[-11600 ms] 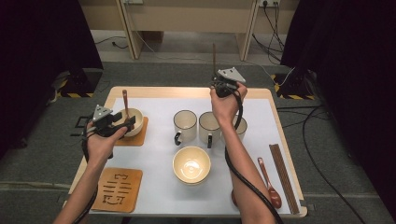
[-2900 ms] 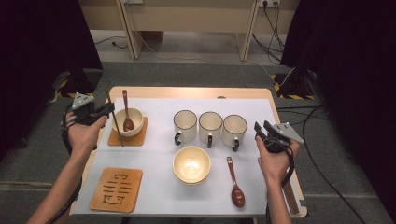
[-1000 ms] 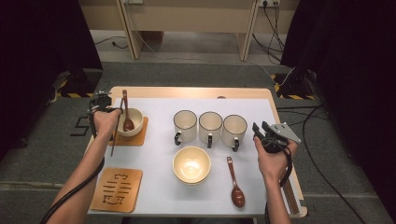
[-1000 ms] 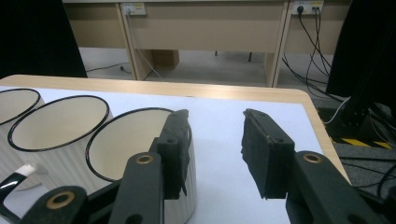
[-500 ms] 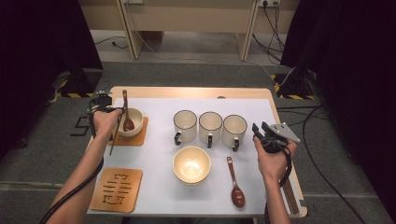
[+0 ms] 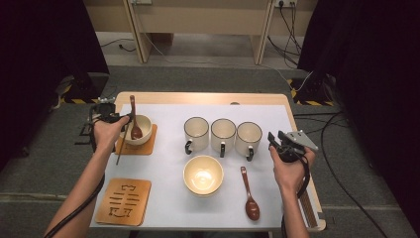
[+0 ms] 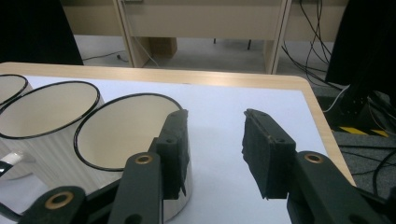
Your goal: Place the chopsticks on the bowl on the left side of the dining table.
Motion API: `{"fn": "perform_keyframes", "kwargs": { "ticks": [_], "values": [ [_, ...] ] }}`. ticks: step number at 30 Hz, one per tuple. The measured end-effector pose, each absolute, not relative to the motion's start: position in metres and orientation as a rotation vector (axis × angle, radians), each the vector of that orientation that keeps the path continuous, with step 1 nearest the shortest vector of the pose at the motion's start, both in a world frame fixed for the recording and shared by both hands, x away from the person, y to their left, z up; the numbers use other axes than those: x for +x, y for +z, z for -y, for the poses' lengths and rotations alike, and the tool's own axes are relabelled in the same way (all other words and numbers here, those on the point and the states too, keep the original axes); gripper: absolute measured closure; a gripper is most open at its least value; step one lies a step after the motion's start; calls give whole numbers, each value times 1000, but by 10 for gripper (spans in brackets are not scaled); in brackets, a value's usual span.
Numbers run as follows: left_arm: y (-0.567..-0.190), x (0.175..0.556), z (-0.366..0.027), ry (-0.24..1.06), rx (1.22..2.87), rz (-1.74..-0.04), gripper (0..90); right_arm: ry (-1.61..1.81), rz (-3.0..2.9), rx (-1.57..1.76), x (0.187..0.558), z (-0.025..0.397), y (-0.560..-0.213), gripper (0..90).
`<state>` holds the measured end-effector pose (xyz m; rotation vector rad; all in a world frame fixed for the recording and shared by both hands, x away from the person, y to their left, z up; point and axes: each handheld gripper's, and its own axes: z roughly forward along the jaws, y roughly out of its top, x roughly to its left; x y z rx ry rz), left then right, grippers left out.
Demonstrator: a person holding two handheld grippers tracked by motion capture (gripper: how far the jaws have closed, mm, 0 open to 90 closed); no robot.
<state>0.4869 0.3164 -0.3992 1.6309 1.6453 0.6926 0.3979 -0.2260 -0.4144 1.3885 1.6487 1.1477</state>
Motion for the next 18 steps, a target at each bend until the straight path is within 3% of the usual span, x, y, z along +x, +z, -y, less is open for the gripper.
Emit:
{"fn": "perform_keyframes", "kwargs": {
  "ticks": [18],
  "values": [
    [-396, 435, -320, 728, 1596, -1548, 376, 1008, -1745, 1473, 405, 239, -411, 605]
  ]
}}
